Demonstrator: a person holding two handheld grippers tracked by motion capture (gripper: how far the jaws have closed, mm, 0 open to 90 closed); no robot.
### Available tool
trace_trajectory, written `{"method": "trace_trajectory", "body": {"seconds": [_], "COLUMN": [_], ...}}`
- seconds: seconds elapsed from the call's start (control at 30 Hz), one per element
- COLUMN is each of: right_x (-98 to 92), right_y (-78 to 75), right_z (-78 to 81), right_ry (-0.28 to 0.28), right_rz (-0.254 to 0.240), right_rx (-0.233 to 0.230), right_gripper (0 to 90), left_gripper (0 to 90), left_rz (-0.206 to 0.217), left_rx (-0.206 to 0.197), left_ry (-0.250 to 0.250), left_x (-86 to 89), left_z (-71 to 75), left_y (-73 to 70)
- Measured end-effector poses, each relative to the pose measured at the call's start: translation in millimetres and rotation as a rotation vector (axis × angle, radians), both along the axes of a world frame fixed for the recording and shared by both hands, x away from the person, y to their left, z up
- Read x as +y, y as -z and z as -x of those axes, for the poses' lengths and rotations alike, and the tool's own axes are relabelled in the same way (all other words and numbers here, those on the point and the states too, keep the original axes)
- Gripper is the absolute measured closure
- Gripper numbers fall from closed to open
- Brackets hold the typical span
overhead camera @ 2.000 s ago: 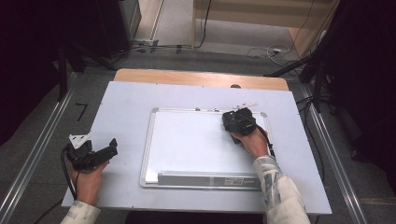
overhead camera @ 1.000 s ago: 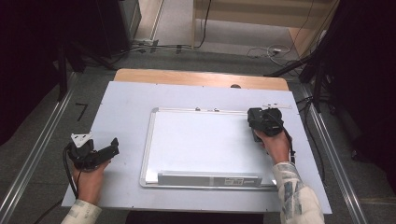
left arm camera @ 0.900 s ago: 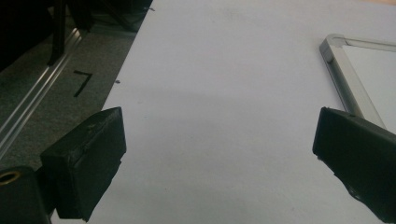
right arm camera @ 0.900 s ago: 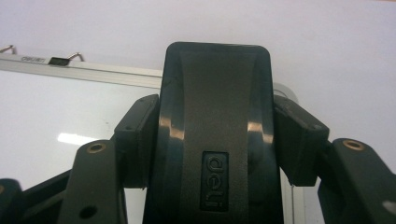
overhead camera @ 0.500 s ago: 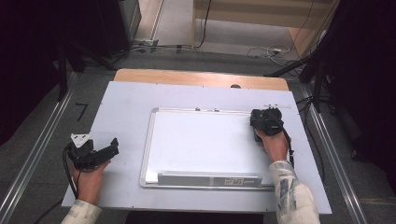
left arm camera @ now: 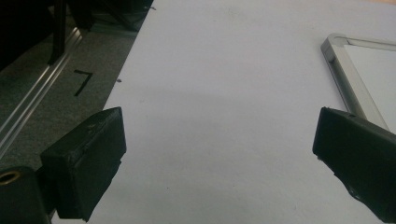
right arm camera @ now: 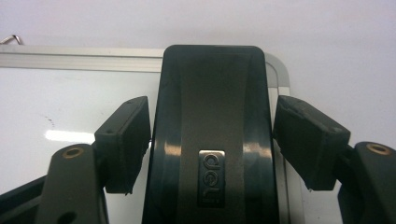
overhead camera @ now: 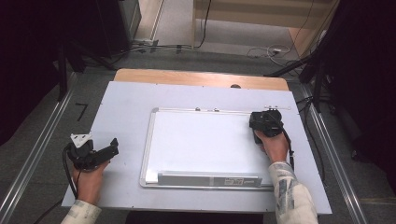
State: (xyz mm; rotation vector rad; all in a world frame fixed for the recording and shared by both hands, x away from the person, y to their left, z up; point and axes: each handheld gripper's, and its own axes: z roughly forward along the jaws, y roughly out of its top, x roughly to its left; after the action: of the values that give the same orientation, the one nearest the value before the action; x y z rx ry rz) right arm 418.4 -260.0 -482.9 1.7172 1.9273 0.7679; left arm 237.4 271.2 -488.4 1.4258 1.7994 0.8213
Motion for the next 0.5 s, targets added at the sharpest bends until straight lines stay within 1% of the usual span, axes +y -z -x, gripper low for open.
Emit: {"method": "trace_trajectory", "body": {"seconds": [0.1,0.23,0.43,0.5], "right_x": [-2.0,-5.5,-11.1,-13.6], "right_y": [-3.4,-8.8,-16.6,-17.9], "right_z": [4.1,13.5,36.2,44.5], "right_ry": [-0.014,-0.036,-0.067,-0.081], "right_rz": [-0.020,-0.047,-0.077,-0.087], "right_rx": [-0.020,-0.056,-0.114,-0.126], "right_gripper": [24.7,23.8,23.8,23.5], "left_gripper": [2.7,2.7,2.8,2.7], "left_rz": [0.001,0.000,0.000,-0.001], "left_rx": [-0.001,-0.002,-0.003,-0.001], "left_ry": [0.000,-0.004,-0.006,-0.004], "left_x": [0.0,0.3,1.2,1.4], "left_z": [0.3,0.8,1.6,1.6], "left_y": [-0.1,-0.1,-0.3,-0.3]}}
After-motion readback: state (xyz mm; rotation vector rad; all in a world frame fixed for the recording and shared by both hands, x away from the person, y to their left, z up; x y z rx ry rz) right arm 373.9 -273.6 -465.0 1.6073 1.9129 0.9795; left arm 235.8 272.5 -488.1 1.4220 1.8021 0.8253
